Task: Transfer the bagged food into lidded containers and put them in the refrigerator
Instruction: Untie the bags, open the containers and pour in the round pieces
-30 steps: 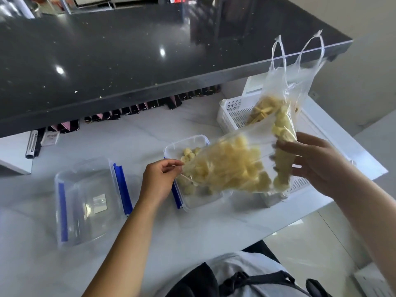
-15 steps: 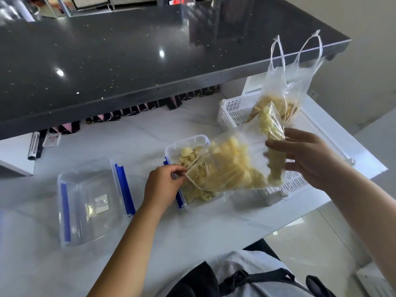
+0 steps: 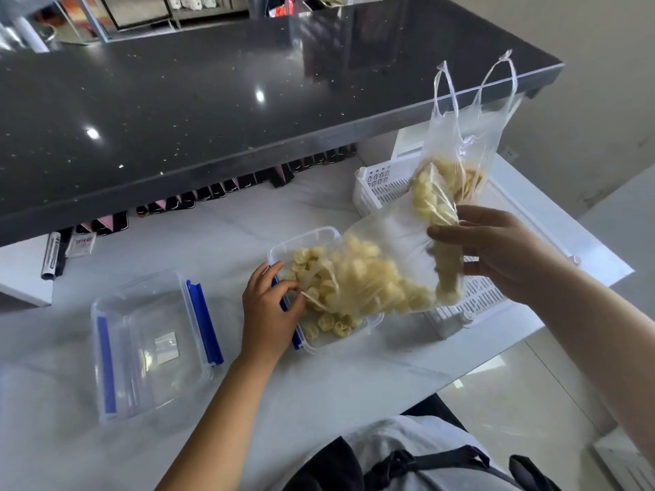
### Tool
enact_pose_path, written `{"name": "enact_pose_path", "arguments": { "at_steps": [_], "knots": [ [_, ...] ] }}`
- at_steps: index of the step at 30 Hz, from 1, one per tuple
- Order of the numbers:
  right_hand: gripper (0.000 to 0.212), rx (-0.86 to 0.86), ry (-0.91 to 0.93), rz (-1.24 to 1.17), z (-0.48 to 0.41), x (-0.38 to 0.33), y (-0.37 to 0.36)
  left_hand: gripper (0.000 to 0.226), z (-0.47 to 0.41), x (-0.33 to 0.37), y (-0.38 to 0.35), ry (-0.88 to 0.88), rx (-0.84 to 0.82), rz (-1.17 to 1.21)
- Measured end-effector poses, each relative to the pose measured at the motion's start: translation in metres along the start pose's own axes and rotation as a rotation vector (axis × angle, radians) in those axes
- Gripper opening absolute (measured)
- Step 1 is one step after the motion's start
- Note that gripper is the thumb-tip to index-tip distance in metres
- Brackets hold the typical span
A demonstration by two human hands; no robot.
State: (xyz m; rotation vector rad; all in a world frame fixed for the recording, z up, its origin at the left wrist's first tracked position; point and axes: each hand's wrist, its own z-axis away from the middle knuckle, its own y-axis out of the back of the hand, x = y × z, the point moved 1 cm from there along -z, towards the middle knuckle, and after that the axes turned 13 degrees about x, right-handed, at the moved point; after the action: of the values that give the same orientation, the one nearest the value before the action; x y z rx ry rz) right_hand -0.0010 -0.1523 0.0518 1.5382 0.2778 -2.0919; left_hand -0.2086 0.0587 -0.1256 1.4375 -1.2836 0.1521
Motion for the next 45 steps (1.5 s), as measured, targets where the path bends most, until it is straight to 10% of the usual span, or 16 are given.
{"name": "enact_pose_path", "arguments": {
  "at_steps": [23, 33, 45],
  "knots": [
    [0.051, -0.015, 0.063, 0.08, -0.003, -0.003, -0.012, 0.103, 0.014, 0.001, -0.002, 0.108, -0.285, 0.002],
    [0.042, -0.036, 0.045, 0.053, -0.001, -0.002, -0.018, 0.107, 0.017, 0.005, 0.007, 0.137, -0.332, 0.017],
    [0.044, -0.147, -0.131, -0.121, 0.022, 0.024, -0.032, 0.077, 0.021, 0.006, 0.032, 0.615, -0.236, 0.461]
  ]
}}
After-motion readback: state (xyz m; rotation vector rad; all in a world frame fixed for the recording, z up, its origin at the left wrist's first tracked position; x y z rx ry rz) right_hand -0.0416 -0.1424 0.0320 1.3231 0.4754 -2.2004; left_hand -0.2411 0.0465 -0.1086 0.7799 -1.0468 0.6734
